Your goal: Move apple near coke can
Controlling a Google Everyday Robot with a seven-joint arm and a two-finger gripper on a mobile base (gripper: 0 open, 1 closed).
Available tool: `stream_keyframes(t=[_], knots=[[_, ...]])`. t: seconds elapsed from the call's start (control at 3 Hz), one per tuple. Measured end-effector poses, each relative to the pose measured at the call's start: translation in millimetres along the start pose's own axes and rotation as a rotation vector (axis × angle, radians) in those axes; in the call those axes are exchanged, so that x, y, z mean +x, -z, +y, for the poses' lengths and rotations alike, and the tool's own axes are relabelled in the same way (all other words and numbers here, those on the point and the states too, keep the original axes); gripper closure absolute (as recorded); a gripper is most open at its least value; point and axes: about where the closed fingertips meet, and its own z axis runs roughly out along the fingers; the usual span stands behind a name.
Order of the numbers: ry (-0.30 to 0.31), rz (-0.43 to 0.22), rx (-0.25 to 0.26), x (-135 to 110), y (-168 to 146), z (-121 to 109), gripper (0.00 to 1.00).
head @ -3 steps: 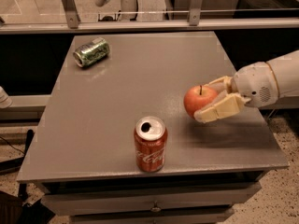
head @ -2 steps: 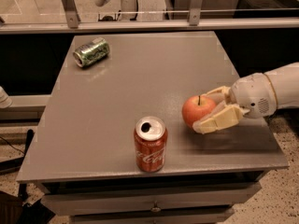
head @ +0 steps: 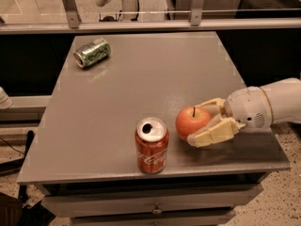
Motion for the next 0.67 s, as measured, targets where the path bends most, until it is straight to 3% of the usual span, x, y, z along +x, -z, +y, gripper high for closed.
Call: stream_keyframes(t=[0.67], knots=[[0.020, -0.049, -0.020, -0.2, -9.1, 15.9, 0.36]])
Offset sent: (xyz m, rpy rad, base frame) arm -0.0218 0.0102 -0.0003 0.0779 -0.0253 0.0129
